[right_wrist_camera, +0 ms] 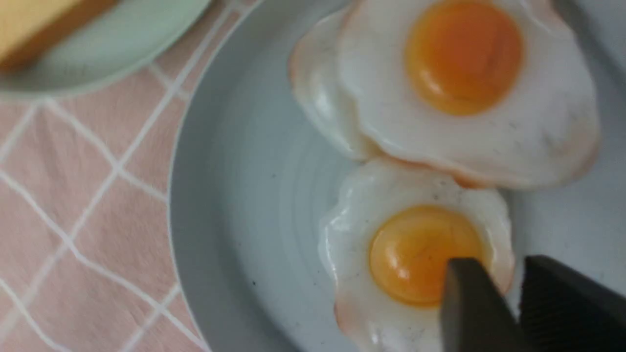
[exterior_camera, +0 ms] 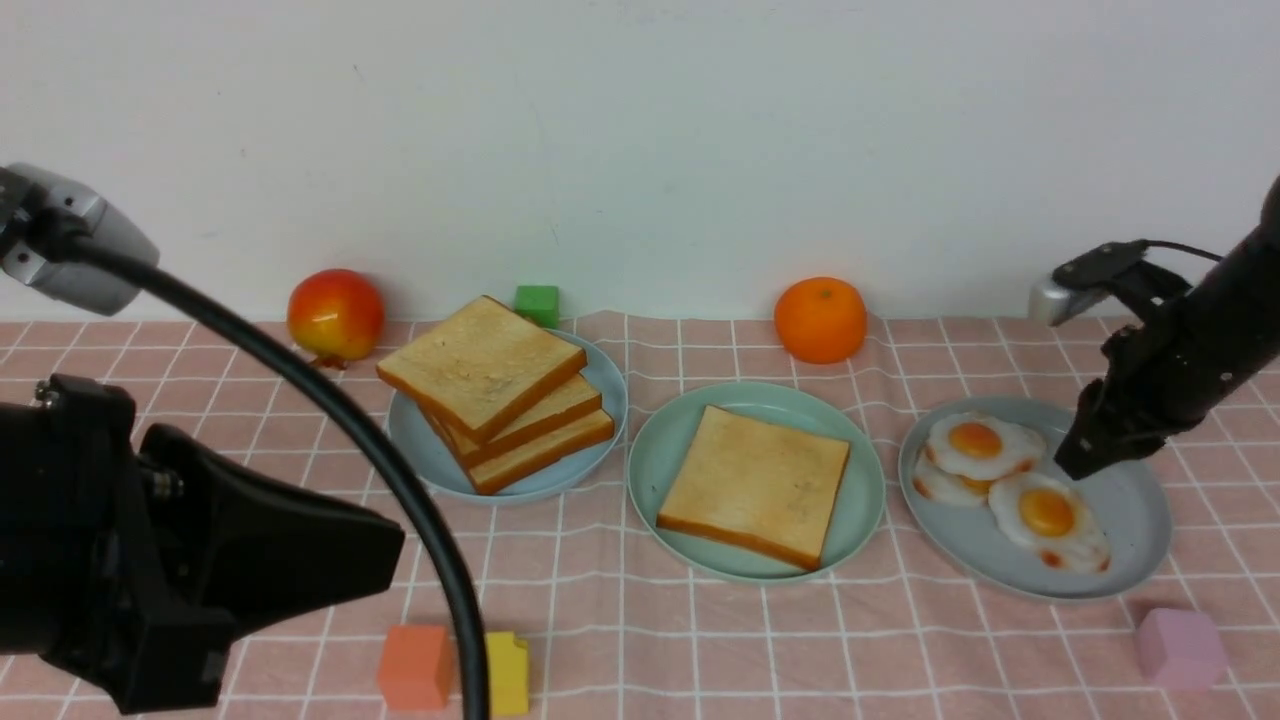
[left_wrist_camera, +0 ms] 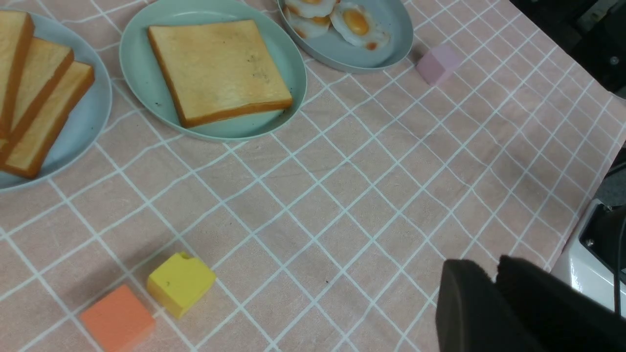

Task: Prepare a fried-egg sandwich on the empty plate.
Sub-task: Use the right arm to grab a fried egg

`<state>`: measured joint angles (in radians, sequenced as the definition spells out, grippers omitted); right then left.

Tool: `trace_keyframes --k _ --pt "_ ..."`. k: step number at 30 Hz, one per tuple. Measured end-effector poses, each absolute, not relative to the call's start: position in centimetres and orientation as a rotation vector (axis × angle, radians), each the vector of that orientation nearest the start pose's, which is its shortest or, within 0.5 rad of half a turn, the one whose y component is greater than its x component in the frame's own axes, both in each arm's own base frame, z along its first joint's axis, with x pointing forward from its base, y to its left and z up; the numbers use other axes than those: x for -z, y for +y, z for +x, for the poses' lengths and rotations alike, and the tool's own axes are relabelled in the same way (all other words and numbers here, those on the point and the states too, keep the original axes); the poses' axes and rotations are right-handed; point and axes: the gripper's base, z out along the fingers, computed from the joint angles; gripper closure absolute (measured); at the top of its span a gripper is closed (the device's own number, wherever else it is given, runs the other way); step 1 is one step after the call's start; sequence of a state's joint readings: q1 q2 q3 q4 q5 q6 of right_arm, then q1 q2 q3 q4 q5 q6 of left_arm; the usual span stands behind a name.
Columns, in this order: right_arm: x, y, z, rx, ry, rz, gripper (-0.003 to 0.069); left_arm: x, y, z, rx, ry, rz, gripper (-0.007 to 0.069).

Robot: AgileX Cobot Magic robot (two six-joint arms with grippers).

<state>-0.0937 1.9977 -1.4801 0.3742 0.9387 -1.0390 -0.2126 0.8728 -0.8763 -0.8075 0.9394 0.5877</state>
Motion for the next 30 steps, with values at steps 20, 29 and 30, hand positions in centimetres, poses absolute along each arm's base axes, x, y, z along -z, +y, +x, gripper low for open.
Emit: trace_keyframes --k 20,29,30 --pt "-15.7 -0.7 42.1 -0.351 2.575 -1.069 0.0491 -36.3 -8.4 13.9 0.791 2.119 0.607 0.0477" --pt "-16.2 -0.7 42.1 -0.338 2.568 -1.089 0.0665 -36.3 -8.4 13.9 0.791 2.119 0.607 0.0473" --pt "-16.5 -0.8 41.9 -0.336 2.568 -1.1 0.0665 -36.3 -8.4 13.9 0.791 2.119 0.607 0.047"
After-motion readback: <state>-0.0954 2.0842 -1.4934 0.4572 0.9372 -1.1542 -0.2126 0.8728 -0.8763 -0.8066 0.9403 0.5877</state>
